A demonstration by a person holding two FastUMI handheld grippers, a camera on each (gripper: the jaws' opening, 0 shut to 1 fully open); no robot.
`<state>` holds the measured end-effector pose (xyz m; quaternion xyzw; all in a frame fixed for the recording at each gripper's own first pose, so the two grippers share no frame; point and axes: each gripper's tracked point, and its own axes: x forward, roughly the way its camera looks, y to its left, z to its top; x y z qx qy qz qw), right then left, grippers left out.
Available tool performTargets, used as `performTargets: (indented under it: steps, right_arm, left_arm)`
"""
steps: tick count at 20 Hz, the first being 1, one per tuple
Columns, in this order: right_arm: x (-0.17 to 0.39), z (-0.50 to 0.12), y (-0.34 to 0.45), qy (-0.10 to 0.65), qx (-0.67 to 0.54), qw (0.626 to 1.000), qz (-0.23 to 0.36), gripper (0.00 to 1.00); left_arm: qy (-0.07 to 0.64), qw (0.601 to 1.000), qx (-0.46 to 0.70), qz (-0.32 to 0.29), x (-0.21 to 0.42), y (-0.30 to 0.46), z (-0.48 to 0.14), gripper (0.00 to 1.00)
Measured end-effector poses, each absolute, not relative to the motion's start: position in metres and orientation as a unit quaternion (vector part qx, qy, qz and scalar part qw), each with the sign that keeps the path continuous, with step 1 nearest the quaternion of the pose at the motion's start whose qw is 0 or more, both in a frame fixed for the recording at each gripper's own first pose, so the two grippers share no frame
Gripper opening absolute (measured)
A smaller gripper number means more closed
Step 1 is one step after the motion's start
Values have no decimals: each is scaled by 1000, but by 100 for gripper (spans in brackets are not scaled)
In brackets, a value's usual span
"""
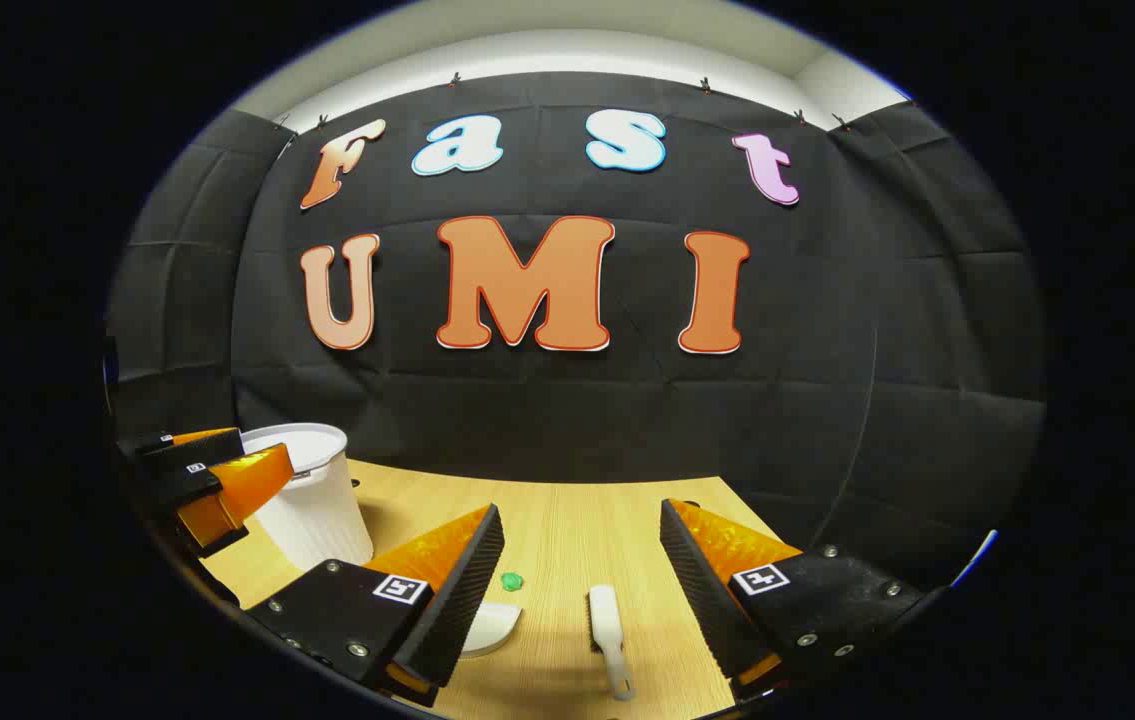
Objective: Pick up the small broom and dustpan from the desktop, sweep the trash into the dustpan with the broom, and then empty the trash into the garbage bin.
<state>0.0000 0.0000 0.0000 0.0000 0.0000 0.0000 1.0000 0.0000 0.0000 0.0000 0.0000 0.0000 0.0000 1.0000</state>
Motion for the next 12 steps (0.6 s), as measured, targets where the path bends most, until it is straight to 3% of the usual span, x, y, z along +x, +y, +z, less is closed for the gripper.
performTargets:
  steps: [12]
  right_arm:
    - [-10,3,-9,-5,11,1000,-20,95]
  left_arm:
    - [-1,1000,5,-8,-6,-2,-3,96]
